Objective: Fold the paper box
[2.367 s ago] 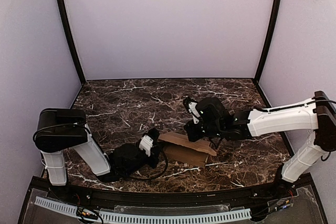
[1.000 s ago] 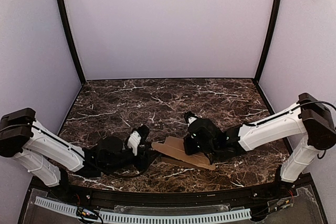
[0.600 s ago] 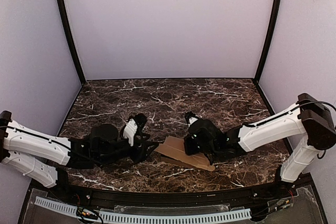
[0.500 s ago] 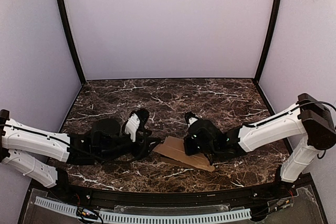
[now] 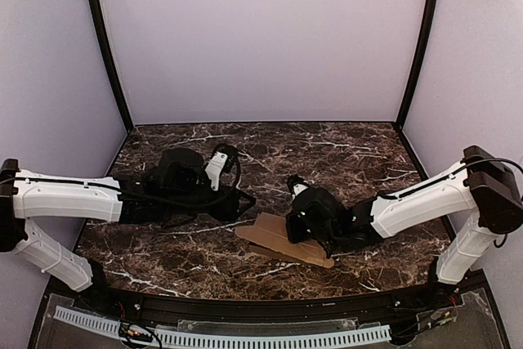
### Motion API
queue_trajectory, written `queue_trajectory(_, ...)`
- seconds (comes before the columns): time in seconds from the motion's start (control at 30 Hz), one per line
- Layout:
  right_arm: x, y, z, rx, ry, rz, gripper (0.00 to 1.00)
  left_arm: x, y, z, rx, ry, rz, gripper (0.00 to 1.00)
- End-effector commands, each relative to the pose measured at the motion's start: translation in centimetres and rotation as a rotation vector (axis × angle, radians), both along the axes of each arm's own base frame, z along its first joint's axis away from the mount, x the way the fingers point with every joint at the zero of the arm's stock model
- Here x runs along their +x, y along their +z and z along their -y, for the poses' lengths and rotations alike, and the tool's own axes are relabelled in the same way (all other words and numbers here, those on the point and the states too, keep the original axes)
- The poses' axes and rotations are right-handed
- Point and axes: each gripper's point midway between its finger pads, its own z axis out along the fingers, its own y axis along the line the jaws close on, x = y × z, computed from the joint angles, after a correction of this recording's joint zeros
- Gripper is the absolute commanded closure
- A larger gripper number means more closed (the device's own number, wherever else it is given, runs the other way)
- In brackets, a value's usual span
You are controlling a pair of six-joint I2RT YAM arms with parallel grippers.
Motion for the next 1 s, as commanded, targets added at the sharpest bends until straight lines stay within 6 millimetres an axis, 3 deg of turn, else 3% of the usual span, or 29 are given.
queue_trajectory(0.0,-0.9,-1.8,1.2,-0.089,0.015,-0.01,1.0,-1.7,-2.3,0.4,-0.049,-0.084,-0.301,0.44)
queue_trajectory(0.2,-0.8,-1.9,1.3,-0.089,0.01,-0.011,1.0,-2.8,-3.7,2.2,-0.127,-0.188,-0.519,0.45)
queue_trajectory(0.43,-0.9,-2.1,1.6,-0.089,0.004,-0.016,1.0,-3.8,-5.4,3.6,-0.17,-0.238,-0.645,0.47)
queue_trajectory(0.73,-1.0,-2.5,1.3,-0.087,0.007,-0.02,1.0,-4.1,-6.3,4.3,-0.201,-0.264,-0.698,0.56)
queue_trajectory(0.87,-1.1,-2.6,1.1,-0.087,0.009,-0.023,1.0,-4.3,-7.7,4.1,-0.183,-0.252,-0.719,0.6)
queue_trajectory(0.97,-1.0,-2.6,1.1,-0.087,0.009,-0.023,1.0,-4.4,-8.3,3.8,-0.168,-0.247,-0.722,0.68)
